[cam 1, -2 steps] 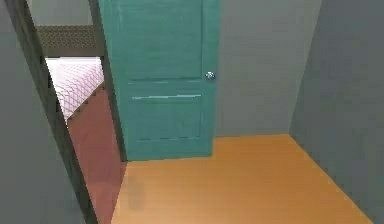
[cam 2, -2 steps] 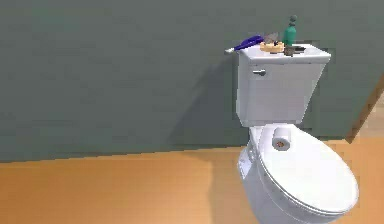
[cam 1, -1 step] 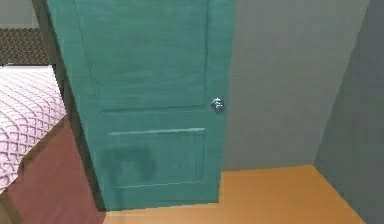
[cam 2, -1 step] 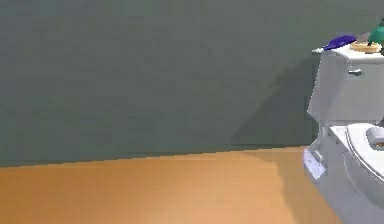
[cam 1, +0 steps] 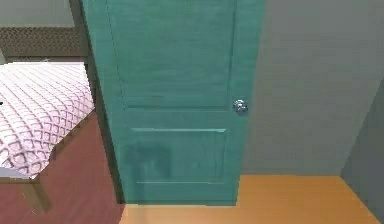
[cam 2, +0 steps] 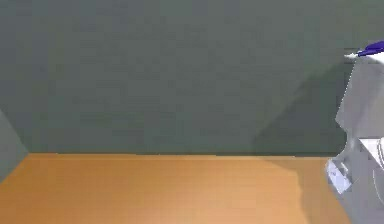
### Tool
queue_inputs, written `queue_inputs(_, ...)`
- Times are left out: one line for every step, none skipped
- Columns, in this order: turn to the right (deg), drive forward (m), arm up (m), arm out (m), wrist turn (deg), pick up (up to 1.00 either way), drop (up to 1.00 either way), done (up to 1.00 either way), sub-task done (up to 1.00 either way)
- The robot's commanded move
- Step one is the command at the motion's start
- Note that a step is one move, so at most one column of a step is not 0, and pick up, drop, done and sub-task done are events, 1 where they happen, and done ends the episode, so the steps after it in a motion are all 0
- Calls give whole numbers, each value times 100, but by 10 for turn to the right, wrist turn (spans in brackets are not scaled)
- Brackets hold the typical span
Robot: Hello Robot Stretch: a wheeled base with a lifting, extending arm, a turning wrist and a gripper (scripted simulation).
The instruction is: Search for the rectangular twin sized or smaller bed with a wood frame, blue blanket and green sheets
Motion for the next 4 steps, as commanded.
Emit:
queue_inputs(0,65,0,0,0,0,0,0,0)
queue_inputs(-240,0,0,0,0,0,0,0,0)
queue_inputs(0,35,0,0,0,0,0,0,0)
queue_inputs(-30,0,0,0,0,0,0,0,0)
